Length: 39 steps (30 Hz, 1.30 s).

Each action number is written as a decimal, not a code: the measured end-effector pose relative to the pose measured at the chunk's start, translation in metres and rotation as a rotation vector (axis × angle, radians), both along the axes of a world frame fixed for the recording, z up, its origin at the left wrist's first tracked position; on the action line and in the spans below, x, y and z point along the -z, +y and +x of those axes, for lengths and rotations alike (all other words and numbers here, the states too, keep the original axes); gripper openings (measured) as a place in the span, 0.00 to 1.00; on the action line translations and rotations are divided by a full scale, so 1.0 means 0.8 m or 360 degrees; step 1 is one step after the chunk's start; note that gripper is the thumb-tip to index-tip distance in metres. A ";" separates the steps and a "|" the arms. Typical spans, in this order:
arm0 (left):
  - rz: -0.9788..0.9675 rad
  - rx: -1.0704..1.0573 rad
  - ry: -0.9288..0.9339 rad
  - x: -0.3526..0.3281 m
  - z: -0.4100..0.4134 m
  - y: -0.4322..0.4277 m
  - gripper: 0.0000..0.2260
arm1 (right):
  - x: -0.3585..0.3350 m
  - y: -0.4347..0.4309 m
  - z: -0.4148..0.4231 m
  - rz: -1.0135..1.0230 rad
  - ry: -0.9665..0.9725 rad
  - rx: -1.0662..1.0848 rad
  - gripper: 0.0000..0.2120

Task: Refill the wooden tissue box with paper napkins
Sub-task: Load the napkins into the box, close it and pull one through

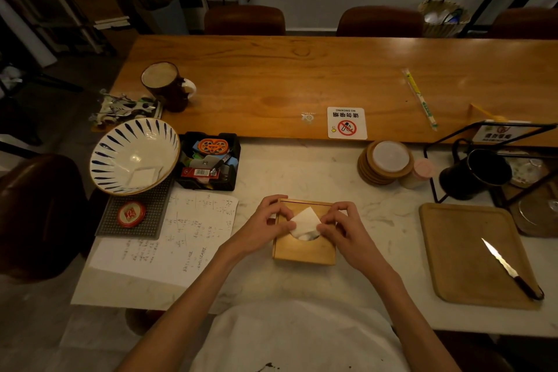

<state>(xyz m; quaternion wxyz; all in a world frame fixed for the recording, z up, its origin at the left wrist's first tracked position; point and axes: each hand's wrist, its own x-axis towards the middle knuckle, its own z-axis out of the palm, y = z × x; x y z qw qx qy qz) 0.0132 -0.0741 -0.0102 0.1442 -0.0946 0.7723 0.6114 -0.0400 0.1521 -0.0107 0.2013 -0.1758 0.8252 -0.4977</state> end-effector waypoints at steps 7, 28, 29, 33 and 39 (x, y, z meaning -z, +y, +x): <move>0.0003 -0.0020 0.0029 0.000 0.002 0.002 0.05 | -0.003 -0.004 0.001 -0.0011 -0.0031 0.0053 0.05; 0.0167 -0.0200 0.0063 -0.008 0.010 0.004 0.10 | -0.010 -0.004 0.011 -0.0122 -0.0028 0.0316 0.09; 0.0269 -0.0372 0.0053 -0.011 0.013 0.008 0.13 | -0.012 -0.001 0.014 -0.0236 -0.0152 0.0490 0.15; 0.0578 -0.0855 -0.0172 0.003 0.028 0.018 0.22 | -0.005 0.011 0.024 -0.0909 -0.0968 0.0926 0.26; 0.0569 -0.0491 -0.0327 0.036 0.048 0.040 0.26 | -0.005 0.001 0.041 -0.0960 -0.1499 0.0453 0.27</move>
